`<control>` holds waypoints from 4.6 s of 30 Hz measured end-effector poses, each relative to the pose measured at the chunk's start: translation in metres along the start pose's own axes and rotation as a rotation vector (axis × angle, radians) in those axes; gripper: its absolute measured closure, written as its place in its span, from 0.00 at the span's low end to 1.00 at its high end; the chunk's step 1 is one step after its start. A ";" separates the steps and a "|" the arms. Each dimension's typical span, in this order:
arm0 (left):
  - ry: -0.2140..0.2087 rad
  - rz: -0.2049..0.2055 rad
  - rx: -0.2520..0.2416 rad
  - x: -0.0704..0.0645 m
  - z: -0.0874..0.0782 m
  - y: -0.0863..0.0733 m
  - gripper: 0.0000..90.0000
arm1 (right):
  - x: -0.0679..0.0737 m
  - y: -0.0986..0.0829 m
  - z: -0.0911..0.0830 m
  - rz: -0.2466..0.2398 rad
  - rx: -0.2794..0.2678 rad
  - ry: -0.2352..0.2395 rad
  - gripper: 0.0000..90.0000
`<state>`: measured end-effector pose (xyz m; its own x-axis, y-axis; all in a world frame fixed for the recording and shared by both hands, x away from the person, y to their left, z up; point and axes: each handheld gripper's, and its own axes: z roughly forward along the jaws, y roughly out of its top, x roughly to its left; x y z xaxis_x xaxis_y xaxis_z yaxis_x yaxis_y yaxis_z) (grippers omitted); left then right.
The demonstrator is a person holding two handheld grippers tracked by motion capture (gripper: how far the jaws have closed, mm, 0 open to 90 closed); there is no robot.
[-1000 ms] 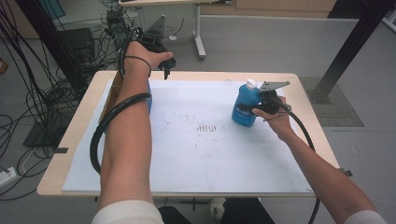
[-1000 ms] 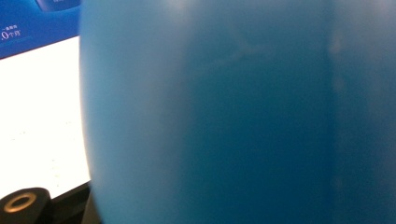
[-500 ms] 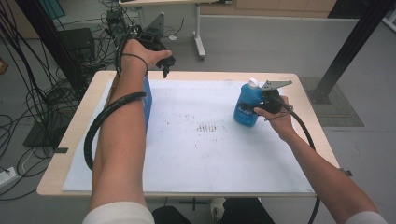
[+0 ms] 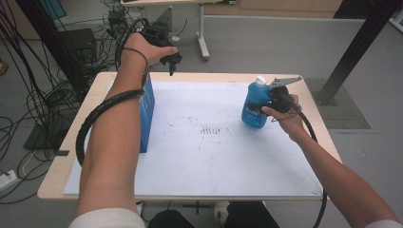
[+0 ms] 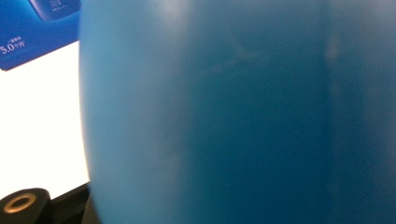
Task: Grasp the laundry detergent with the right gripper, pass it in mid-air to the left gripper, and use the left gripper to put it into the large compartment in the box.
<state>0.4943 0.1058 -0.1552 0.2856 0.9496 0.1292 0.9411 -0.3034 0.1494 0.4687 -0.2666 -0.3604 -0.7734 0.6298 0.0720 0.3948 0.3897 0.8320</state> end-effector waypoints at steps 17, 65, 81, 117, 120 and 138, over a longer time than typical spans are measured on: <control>-0.029 0.132 -0.048 -0.002 -0.031 -0.012 0.07 | 0.046 0.066 0.000 0.031 0.062 0.028 0.50; -0.059 0.635 -0.092 -0.033 -0.068 -0.008 0.07 | 0.125 0.151 0.120 -0.278 0.055 0.516 0.49; -0.079 0.783 -0.032 -0.048 -0.054 -0.021 0.08 | 0.136 0.153 0.110 -0.354 0.024 0.618 0.49; -0.177 0.899 0.025 -0.053 -0.015 -0.021 0.06 | 0.145 0.156 0.105 -0.427 0.001 0.612 0.49; -0.175 0.913 0.032 -0.052 -0.013 -0.023 0.06 | 0.145 0.156 0.104 -0.426 0.006 0.606 0.49; -0.194 0.926 0.026 -0.052 -0.005 -0.025 0.06 | 0.148 0.157 0.107 -0.429 -0.019 0.626 0.49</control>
<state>0.4551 0.0639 -0.1611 0.9440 0.3293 0.0200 0.3281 -0.9435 0.0469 0.4690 -0.0403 -0.2776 -0.9965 -0.0760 0.0338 -0.0088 0.4995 0.8663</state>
